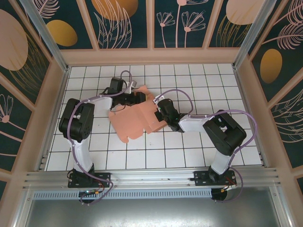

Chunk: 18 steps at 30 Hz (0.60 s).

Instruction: Fold the paper box

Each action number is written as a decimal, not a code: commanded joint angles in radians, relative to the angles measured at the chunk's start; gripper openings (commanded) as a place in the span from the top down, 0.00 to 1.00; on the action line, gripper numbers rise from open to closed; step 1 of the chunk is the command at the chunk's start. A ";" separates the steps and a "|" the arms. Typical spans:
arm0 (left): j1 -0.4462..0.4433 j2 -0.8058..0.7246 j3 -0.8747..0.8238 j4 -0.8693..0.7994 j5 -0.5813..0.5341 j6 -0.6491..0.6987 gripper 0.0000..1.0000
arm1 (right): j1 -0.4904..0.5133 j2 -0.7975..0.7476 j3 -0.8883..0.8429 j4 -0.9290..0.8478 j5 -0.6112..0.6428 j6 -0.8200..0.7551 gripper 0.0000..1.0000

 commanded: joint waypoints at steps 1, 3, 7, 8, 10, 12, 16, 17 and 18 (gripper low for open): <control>-0.029 -0.001 -0.018 -0.043 -0.003 0.039 0.33 | 0.005 0.015 0.028 0.009 0.009 0.018 1.00; -0.041 -0.005 -0.034 -0.038 -0.009 0.039 0.34 | 0.004 0.013 0.025 0.009 0.012 0.019 1.00; -0.050 -0.002 -0.067 -0.033 -0.050 0.040 0.34 | 0.005 0.011 0.025 0.011 0.011 0.023 1.00; -0.050 0.001 -0.071 -0.034 -0.067 0.040 0.34 | 0.006 0.009 0.023 0.011 0.010 0.025 1.00; -0.051 0.003 -0.082 -0.020 -0.087 0.030 0.34 | 0.005 0.008 0.023 0.012 0.011 0.023 1.00; -0.050 0.006 -0.093 0.010 -0.089 0.016 0.34 | 0.005 0.009 0.021 0.009 0.017 0.022 1.00; -0.049 0.024 -0.120 0.056 -0.099 -0.010 0.35 | 0.004 0.003 0.017 0.011 0.023 0.023 1.00; -0.050 0.024 -0.143 0.084 -0.097 -0.020 0.35 | 0.003 -0.001 0.015 0.008 0.025 0.025 1.00; -0.050 0.024 -0.166 0.112 -0.094 -0.026 0.35 | 0.003 -0.005 0.012 0.009 0.028 0.026 1.00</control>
